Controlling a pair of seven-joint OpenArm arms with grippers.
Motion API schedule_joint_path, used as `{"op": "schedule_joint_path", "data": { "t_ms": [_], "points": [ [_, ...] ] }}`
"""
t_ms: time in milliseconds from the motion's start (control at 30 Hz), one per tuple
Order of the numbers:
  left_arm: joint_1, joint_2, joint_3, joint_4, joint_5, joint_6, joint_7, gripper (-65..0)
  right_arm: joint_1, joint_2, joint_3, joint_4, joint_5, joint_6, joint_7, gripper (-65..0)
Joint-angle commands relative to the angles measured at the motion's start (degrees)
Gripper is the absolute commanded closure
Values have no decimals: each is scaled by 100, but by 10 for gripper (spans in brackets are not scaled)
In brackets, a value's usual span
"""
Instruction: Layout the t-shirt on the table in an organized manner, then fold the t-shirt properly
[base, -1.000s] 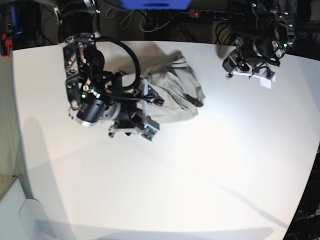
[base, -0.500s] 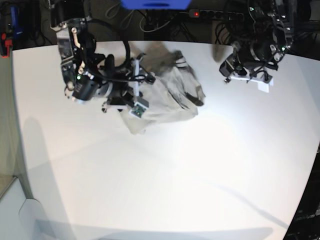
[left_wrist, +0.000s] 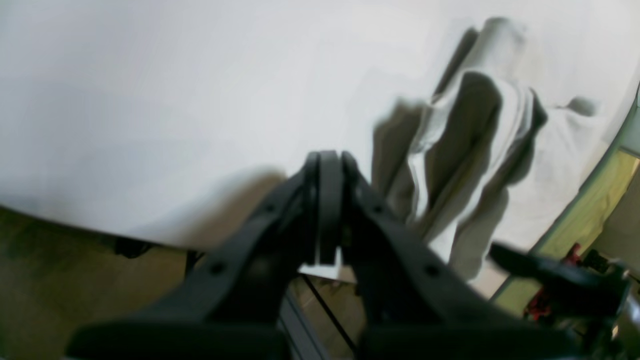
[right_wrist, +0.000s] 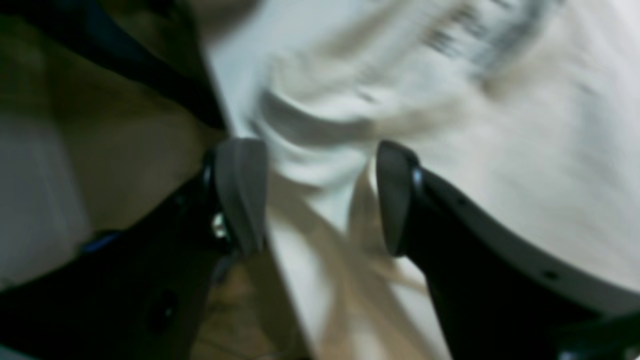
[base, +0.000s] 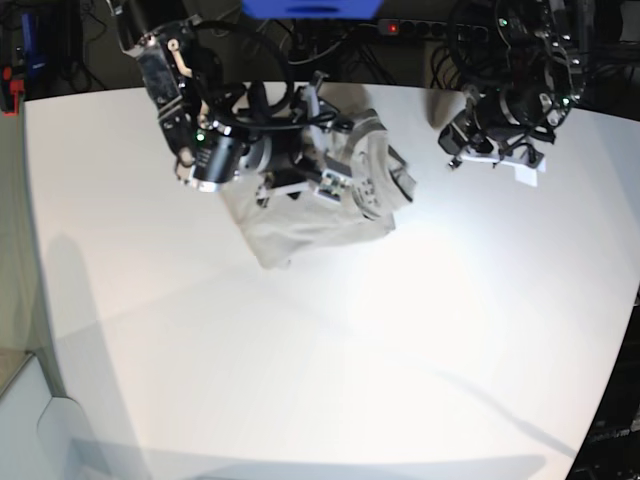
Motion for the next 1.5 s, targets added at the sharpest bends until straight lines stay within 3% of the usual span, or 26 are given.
{"op": "schedule_joint_path", "data": {
  "t_ms": [0,133,233,467,667,867,933,1100,1167,1333,1467],
  "points": [
    [1,-13,-17,121,-89,46,6,0,152,40,9,116,96,21,98,-353],
    [-25,4,-17,130,-133,37,-29,0,372,242,176,124,105,21,98,-353],
    [-34,-22,-43,130,-573,37,-29,-19,416,268,414,133,113,21,72,-353],
    [-122,-101,-8,358,-1311,37,-38,-223,416,277,519,195,113,21,81,-354],
    [-148,-101,-52,516,-1584,28,-135,-229,416,339,519,195,113,21,89,-354],
    [-315,-127,221,464,-1417,37,-539,-236,416,400,519,195,113,21,89,-354],
    [-359,-127,405,385,-1171,37,-574,-287,425,400,519,195,113,21,89,-354],
    [-553,-92,1021,156,-766,37,-592,-541,451,409,519,195,96,21,89,-354],
    [-597,-83,1117,147,-652,37,-592,-597,486,409,519,186,96,21,72,-354],
    [-729,40,1126,-11,-274,37,-601,-542,504,506,519,186,96,21,89,-354],
    [-957,92,1144,-442,-107,37,-601,-374,504,523,519,186,96,21,89,-354]
  ]
}}
